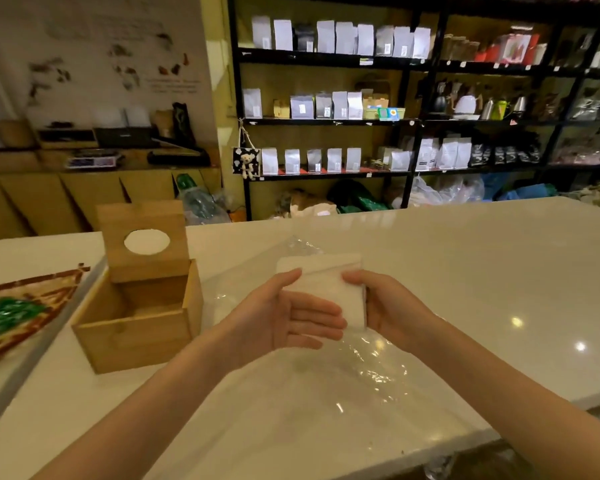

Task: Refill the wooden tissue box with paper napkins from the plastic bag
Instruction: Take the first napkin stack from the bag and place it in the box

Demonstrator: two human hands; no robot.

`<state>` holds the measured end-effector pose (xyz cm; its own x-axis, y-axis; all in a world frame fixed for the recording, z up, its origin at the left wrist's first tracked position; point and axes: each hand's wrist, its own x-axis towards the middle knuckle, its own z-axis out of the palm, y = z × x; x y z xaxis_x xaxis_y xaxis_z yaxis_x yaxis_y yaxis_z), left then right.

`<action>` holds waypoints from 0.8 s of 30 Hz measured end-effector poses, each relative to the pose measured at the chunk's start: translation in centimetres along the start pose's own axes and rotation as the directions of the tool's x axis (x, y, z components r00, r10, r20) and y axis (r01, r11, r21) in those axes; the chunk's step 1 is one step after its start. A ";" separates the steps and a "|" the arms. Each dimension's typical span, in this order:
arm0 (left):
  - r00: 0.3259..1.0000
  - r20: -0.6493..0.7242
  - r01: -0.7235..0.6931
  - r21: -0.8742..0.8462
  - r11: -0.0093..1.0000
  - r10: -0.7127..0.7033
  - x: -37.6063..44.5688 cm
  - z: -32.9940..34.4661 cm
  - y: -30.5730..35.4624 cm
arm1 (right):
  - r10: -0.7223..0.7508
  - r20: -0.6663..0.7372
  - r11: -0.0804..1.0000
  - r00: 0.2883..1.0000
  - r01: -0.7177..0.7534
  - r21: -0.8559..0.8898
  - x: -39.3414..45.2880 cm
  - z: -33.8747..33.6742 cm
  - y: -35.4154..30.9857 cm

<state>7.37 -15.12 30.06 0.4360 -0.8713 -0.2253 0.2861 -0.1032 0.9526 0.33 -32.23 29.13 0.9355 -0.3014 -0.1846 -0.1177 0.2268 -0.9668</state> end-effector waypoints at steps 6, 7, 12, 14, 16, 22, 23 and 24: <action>0.985 -0.138 0.056 -0.334 0.941 -0.108 -1.8 -2.8 0.2 | -0.201 0.212 0.941 0.956 0.248 -0.229 1.6 2.6 -0.8; 0.981 -0.154 0.051 -0.372 0.927 -0.116 -2.2 -3.2 0.2 | -0.254 0.272 0.914 0.928 0.322 -0.246 1.7 3.0 -0.9; 0.967 -0.229 -0.011 -0.473 0.881 -0.111 -4.1 -4.3 0.3 | -0.388 0.615 0.658 0.686 0.673 -0.336 2.4 4.2 -1.3; 0.957 -0.277 -0.082 -0.542 0.836 -0.086 -4.7 -4.5 0.3 | -0.399 0.729 0.440 0.555 0.814 -0.379 3.1 4.3 -1.3; 0.943 -0.330 -0.177 -0.597 0.783 -0.039 -5.5 -5.0 0.4 | -0.413 0.816 0.205 0.404 0.915 -0.348 3.9 4.5 -1.3; 0.840 -0.534 -0.132 -0.364 0.922 -0.091 -7.4 -6.6 2.3 | -0.390 0.905 -0.243 0.172 0.929 -0.281 6.3 6.6 -0.8; 0.811 -0.578 -0.109 -0.310 0.945 -0.096 -7.7 -6.8 2.8 | -0.378 0.910 -0.268 0.169 0.921 -0.283 6.7 7.1 -0.7; 0.791 -0.605 -0.086 -0.258 0.962 -0.091 -7.8 -7.2 3.1 | -0.369 0.914 -0.292 0.168 0.913 -0.286 7.0 7.6 -0.7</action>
<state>11.02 -5.17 33.33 0.8350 -0.3900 -0.3882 0.4574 0.0996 0.8837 9.46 -27.48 29.85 0.5053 0.7119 0.4876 0.7929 -0.6061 0.0633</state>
